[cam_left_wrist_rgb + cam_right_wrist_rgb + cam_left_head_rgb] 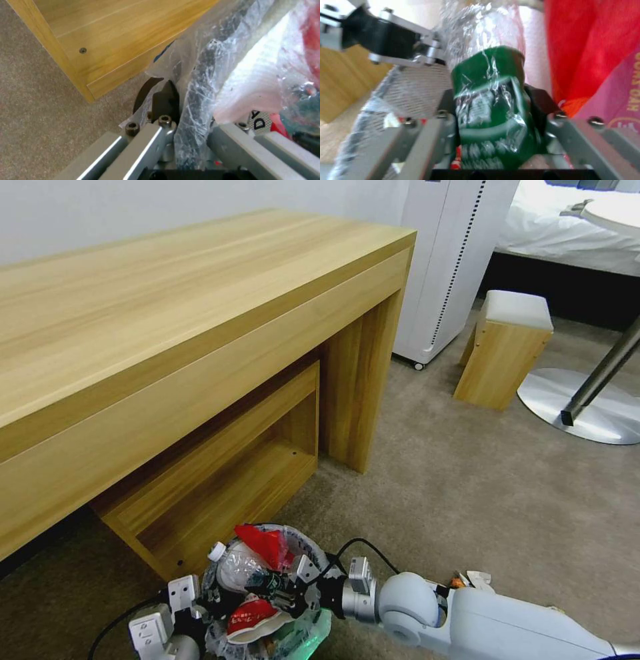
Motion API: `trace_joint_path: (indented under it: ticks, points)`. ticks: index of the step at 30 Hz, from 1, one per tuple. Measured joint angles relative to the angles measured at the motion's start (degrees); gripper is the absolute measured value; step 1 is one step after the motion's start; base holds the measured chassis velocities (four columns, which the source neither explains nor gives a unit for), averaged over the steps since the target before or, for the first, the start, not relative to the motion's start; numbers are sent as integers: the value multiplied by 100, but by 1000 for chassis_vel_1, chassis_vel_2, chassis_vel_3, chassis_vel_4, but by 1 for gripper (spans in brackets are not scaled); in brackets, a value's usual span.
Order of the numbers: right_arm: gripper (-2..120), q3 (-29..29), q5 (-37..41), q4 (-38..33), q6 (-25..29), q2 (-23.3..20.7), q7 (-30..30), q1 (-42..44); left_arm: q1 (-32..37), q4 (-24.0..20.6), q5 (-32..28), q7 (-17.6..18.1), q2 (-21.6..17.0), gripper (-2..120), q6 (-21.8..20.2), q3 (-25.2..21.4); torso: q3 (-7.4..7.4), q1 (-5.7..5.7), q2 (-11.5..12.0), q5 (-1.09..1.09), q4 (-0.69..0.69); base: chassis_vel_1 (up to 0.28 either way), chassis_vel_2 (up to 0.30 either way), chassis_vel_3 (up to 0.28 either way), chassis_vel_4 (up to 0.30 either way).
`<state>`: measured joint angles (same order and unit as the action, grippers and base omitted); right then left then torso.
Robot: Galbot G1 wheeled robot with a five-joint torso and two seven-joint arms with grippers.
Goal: Pick up the trash bin and place the garbage on the floor into it.
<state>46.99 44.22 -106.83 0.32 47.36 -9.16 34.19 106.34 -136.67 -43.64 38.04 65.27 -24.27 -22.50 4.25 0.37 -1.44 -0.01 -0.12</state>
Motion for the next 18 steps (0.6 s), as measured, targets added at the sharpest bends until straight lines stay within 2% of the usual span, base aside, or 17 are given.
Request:
trace_joint_path:
  ticks: [2, 3, 6, 7, 9, 11, 13, 14, 16, 18]
  points:
    - [50, 2, 61, 6, -17, 35, 104, -79, -3, -73, -60, 33, -102, 0, 4, -105, 0, 0, 0, 3, -1, 0, 0, 0, 0]
    - [50, 2, 61, 6, -17, 35, 104, -79, -3, -73, -60, 33, -102, 0, 4, -105, 0, 0, 0, 3, -1, 0, 0, 0, 0]
    - [65, 3, 131, 18, -54, 56, 185, -178, 41, -95, -61, 39, -110, 0, 3, -112, 0, 0, 0, 2, 0, 0, 0, 0, 0]
    - [65, 3, 131, 18, -54, 56, 185, -178, 41, -95, -61, 39, -110, 0, 3, -112, 0, 0, 0, 2, 0, 0, 0, 0, 0]
    - [78, 8, 160, 15, -94, 83, 256, -217, 52, -70, 41, 11, -45, 0, -11, -58, 0, 0, 0, 1, -1, 0, 0, 0, 0]
    - [81, 12, 164, 10, -108, 90, 273, -233, 68, -58, 110, -9, -16, 0, -16, -30, 0, 0, 0, 2, 0, 0, 0, 0, 0]
    - [90, 44, 165, 0, -123, 100, 335, -264, 91, -44, 226, -51, 64, 0, -41, 27, 0, 0, 0, 1, 0, 0, 0, 0, 0]
    - [90, 44, 165, 0, -123, 100, 335, -264, 91, -44, 226, -51, 64, 0, -41, 27, 0, 0, 0, 1, 0, 0, 0, 0, 0]
    - [99, 47, 156, -2, -126, 101, 358, -268, 124, -44, 318, -80, 103, 0, -47, 33, 0, 0, 0, 2, 0, 0, 0, 0, 0]
    - [100, 46, 156, -5, -130, 98, 366, -268, 137, -44, 344, -93, 115, 0, -57, 34, 0, 0, 0, 2, 0, 0, 0, 0, 0]
